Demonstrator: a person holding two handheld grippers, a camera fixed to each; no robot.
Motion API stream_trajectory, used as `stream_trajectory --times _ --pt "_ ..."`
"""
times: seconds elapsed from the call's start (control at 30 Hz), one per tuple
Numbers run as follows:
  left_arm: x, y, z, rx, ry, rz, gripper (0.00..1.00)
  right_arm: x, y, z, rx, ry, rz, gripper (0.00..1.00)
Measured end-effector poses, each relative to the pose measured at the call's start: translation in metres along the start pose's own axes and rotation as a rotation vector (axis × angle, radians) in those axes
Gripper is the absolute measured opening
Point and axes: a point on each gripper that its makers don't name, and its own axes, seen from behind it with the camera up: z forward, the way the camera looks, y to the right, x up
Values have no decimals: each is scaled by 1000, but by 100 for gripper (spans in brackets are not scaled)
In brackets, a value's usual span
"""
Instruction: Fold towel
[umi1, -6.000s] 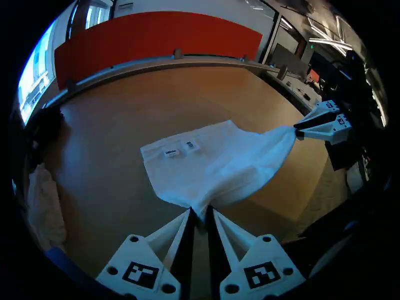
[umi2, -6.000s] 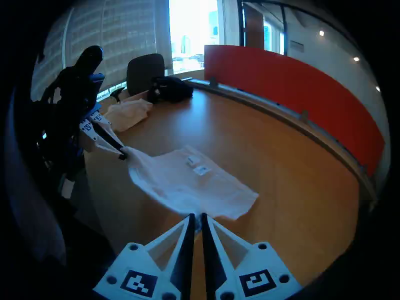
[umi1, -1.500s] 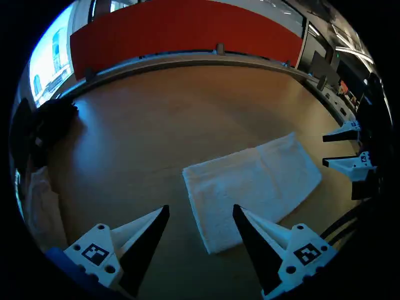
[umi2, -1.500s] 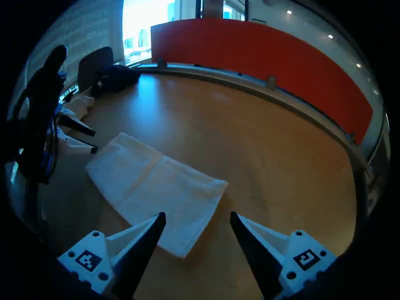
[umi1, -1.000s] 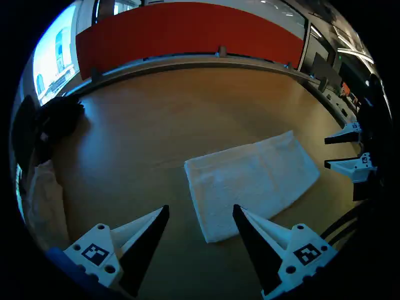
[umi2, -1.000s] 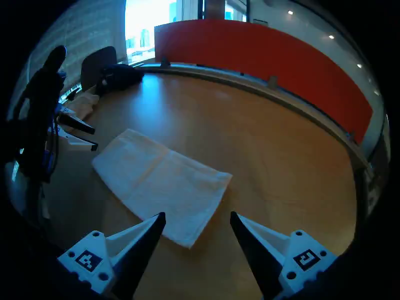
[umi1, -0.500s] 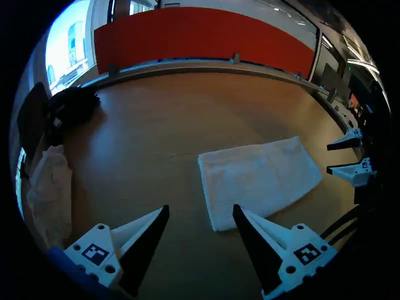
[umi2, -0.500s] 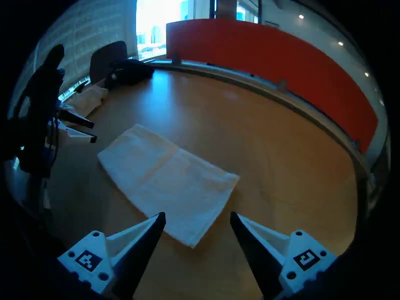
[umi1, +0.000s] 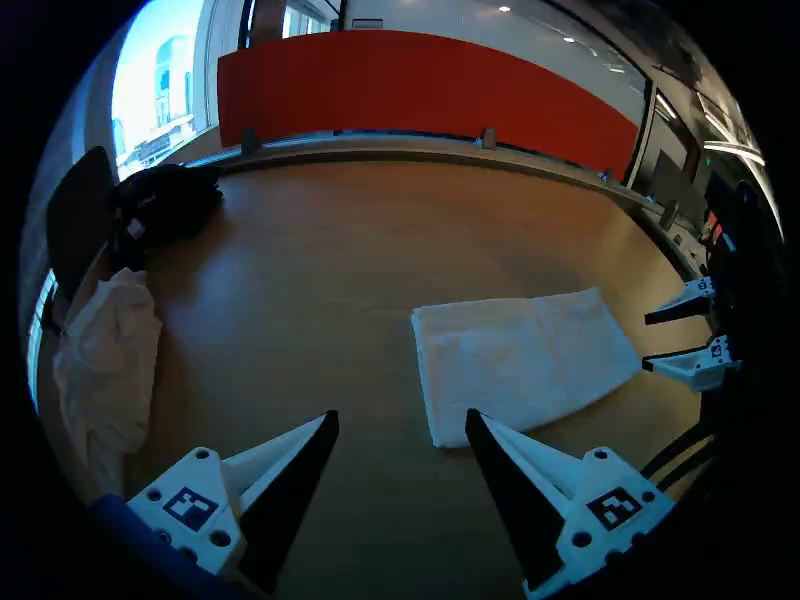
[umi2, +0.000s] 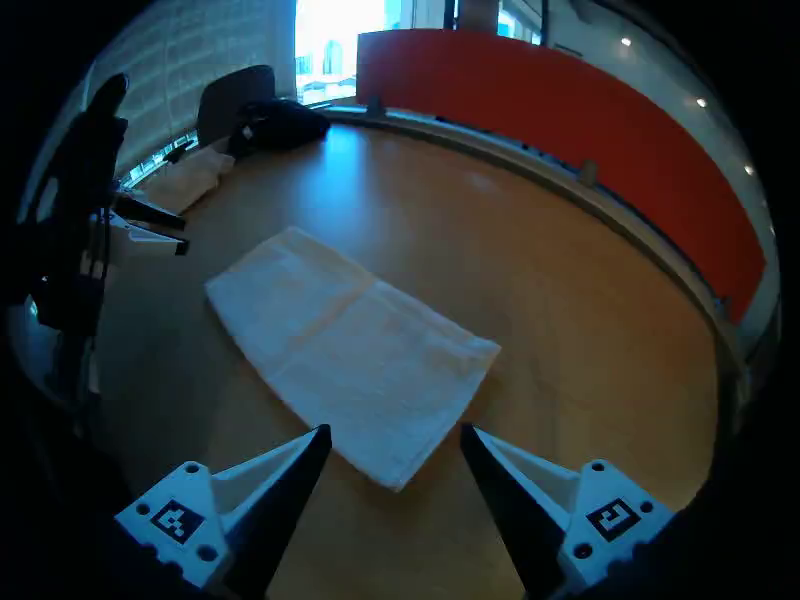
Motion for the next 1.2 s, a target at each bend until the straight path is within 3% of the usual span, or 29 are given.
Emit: stream_trajectory --times 0.53,0.9,1.07,1.2 --pt "0 -10 -19 36 76 -16 94 -20 -3 6 33 -61 -22 100" --pt "-3 -17 -34 60 104 -46 94 -36 -3 6 57 -116 -72 97" --pt "-3 -19 -39 64 109 -59 94 -39 -1 6 60 -126 -85 91" --pt "-3 -19 -41 64 110 -65 94 -40 1 7 64 -132 -70 81"
